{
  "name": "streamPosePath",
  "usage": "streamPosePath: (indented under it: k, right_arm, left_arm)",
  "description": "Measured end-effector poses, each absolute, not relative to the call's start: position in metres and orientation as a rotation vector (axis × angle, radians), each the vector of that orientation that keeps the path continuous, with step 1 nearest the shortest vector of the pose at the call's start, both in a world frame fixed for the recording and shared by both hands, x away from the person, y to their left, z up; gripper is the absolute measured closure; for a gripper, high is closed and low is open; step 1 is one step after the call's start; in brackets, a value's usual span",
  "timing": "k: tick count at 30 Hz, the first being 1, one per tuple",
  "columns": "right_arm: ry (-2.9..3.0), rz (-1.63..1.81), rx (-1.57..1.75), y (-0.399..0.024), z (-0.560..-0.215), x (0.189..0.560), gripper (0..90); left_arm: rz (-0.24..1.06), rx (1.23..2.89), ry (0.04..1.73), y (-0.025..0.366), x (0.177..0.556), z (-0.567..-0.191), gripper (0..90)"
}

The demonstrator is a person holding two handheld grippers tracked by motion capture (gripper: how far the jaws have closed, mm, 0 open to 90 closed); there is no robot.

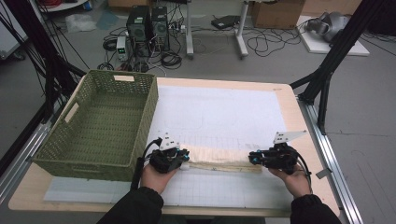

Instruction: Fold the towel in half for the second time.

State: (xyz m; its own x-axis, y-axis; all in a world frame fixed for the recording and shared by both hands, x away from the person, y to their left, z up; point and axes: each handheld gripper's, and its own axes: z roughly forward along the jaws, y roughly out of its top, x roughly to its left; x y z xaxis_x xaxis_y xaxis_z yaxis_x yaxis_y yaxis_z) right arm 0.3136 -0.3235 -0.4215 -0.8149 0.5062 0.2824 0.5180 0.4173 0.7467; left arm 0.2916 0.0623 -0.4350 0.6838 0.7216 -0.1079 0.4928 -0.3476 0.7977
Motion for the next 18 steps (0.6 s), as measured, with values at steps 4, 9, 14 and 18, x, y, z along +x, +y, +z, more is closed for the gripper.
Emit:
streamPosePath:
  k: [4, 9, 14, 18]
  right_arm:
    - [-2.695, -1.261, -0.916, -0.317, -0.435, 0.311, 78.5]
    - [-2.72, -1.248, -0.934, -0.325, -0.44, 0.306, 78.5]
    - [-2.773, -1.249, -0.945, -0.333, -0.44, 0.297, 76.9]
    - [-2.776, -1.29, -0.932, -0.331, -0.436, 0.295, 69.1]
  left_arm:
    - [0.329, 2.036, 0.956, 0.064, 0.291, -0.442, 82.1]
    - [0.351, 2.053, 0.961, 0.068, 0.289, -0.443, 82.4]
    - [0.377, 2.057, 0.95, 0.067, 0.287, -0.444, 81.0]
    - [0.394, 1.985, 0.93, 0.068, 0.285, -0.436, 72.5]
